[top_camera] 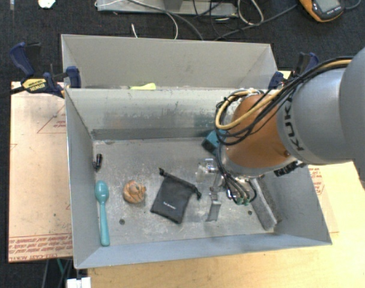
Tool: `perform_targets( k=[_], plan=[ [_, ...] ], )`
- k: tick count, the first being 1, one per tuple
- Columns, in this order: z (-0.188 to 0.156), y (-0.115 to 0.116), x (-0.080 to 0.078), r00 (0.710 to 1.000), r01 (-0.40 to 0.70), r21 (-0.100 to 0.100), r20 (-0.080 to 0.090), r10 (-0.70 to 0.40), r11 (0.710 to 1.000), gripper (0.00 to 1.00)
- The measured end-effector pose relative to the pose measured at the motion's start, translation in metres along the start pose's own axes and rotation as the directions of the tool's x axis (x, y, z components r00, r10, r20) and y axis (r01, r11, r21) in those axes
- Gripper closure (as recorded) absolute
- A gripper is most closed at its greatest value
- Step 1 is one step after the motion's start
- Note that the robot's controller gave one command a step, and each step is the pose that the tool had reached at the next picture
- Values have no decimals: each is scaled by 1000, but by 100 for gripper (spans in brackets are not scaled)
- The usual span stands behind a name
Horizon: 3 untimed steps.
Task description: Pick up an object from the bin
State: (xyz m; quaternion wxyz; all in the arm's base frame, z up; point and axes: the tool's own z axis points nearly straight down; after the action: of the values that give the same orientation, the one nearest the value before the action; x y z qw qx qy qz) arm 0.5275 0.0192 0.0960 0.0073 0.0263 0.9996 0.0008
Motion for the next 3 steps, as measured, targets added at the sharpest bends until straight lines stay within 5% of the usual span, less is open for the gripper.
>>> perform_targets(
  k=[1, 2, 3],
  plan=[
    [24, 16, -66, 1000, -26, 1, 4, 26, 1000, 0],
    [26, 62, -55, 976, -216, -3, -11, 216, 976, 100],
    [26, 62, -55, 976, -216, -3, -11, 216, 976, 100]
  ],
)
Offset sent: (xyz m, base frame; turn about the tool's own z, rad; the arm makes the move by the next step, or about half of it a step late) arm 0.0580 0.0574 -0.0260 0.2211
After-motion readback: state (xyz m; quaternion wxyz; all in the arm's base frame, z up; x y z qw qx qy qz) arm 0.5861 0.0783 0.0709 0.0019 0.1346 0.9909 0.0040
